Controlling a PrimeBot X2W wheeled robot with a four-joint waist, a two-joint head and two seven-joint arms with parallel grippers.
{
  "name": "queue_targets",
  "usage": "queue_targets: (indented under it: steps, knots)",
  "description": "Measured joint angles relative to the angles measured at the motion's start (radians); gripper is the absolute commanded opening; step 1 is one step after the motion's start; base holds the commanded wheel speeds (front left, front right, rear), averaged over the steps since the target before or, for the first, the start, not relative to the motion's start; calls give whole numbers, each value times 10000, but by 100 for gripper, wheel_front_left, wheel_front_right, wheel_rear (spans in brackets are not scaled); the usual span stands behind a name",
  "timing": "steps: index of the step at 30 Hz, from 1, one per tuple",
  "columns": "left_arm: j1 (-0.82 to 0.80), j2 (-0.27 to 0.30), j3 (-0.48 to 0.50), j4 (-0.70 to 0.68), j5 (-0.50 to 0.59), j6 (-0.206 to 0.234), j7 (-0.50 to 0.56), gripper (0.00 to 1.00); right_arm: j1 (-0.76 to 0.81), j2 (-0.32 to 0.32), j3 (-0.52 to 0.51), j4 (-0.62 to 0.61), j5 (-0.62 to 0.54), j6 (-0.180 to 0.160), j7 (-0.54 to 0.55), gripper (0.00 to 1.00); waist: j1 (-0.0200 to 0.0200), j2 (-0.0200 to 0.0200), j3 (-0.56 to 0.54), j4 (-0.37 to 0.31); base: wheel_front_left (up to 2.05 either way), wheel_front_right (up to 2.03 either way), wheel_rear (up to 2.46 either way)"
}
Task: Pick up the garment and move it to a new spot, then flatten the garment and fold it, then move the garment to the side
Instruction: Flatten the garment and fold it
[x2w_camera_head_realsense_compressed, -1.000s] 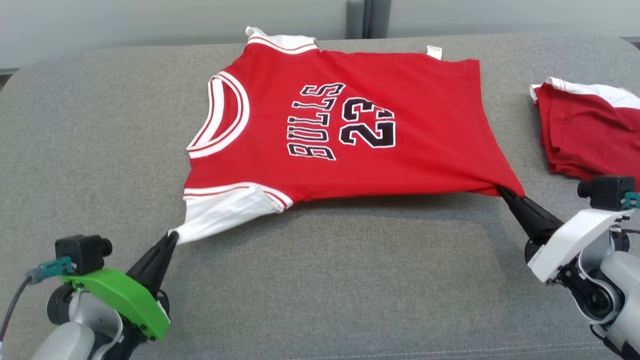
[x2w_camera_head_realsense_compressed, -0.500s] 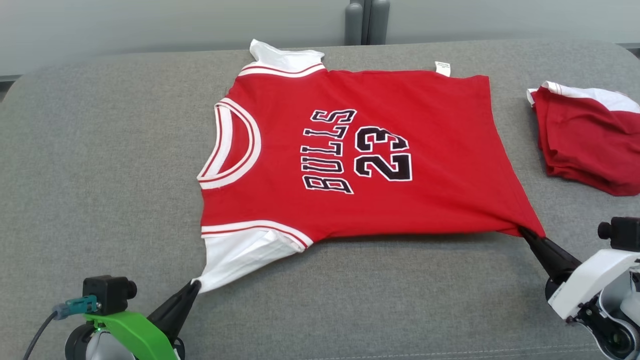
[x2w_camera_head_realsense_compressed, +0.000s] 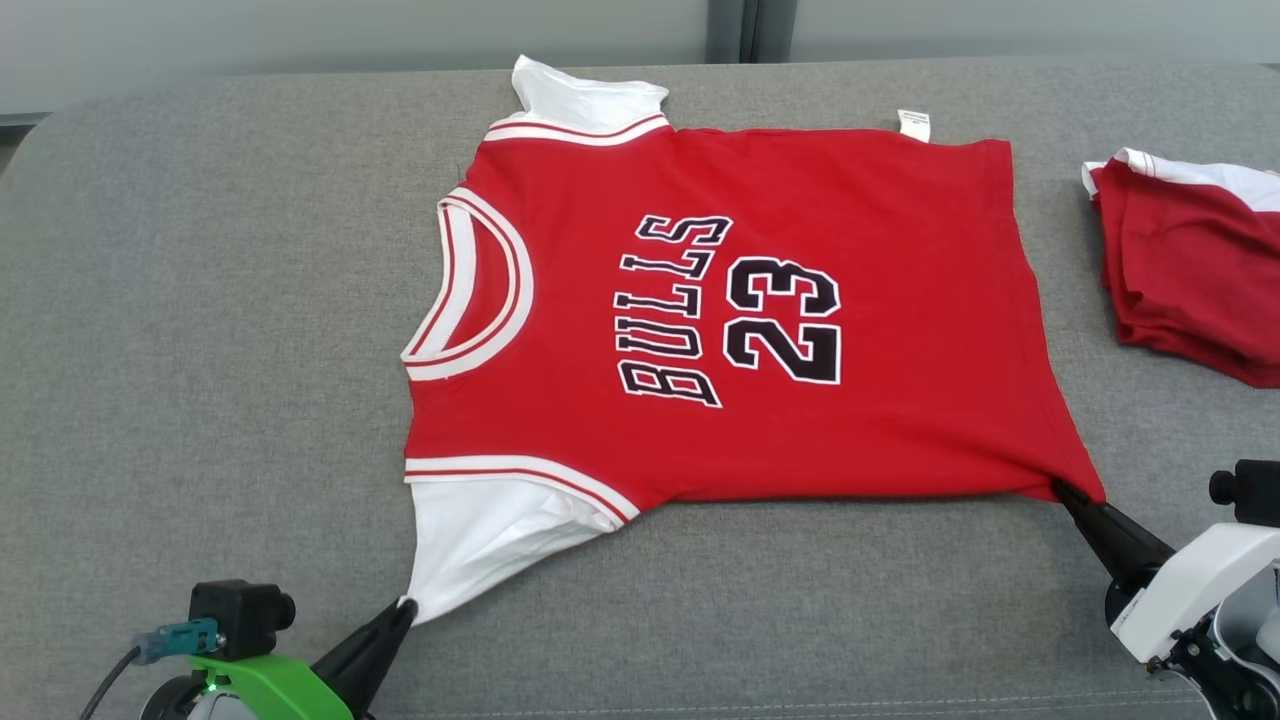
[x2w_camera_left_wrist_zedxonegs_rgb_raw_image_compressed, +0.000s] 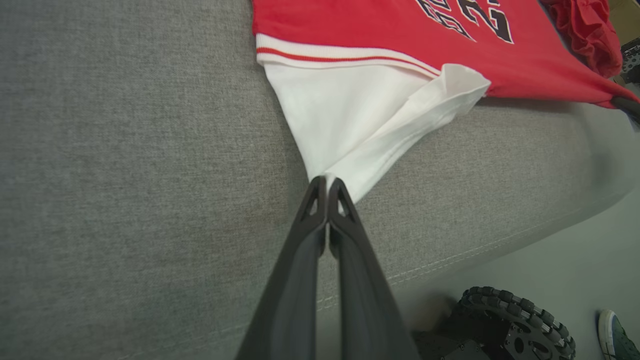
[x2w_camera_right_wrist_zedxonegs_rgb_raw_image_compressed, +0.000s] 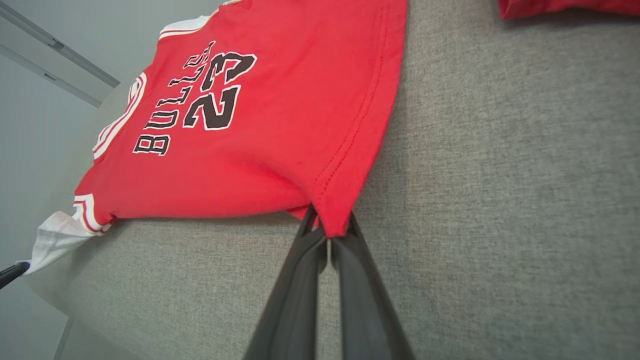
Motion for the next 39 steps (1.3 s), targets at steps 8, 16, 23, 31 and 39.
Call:
queue_targets:
  steps: [8, 16, 23, 31, 39]
  knots:
    - [176, -40, -127, -25, 0, 88, 71, 0, -7, 4, 31, 31, 0, 0, 8, 0, 0, 0, 89, -53, 0, 0, 0]
    - [177, -96, -35, -142, -6, 249, 54, 100, -19, 29, -40, 109, 6, 0, -38, 100, 0, 0, 123, -85, 0, 0, 0]
    - [178, -92, 44, -190, -2, 351, 42, 100, -22, 84, -328, 176, 15, 0, -163, 100, 0, 0, 86, -95, 0, 0, 0]
    - [146, -44, 809, -836, 190, 683, -782, 100, -176, 113, -1005, 4, -142, -25, -362, 100, 0, 0, 28, -177, 0, 0, 0]
    - [105, -633, 1620, -1118, 324, 1313, -1971, 100, -444, 579, -2382, -198, -627, -769, -445, 100, 0, 0, 74, -425, 0, 0, 0]
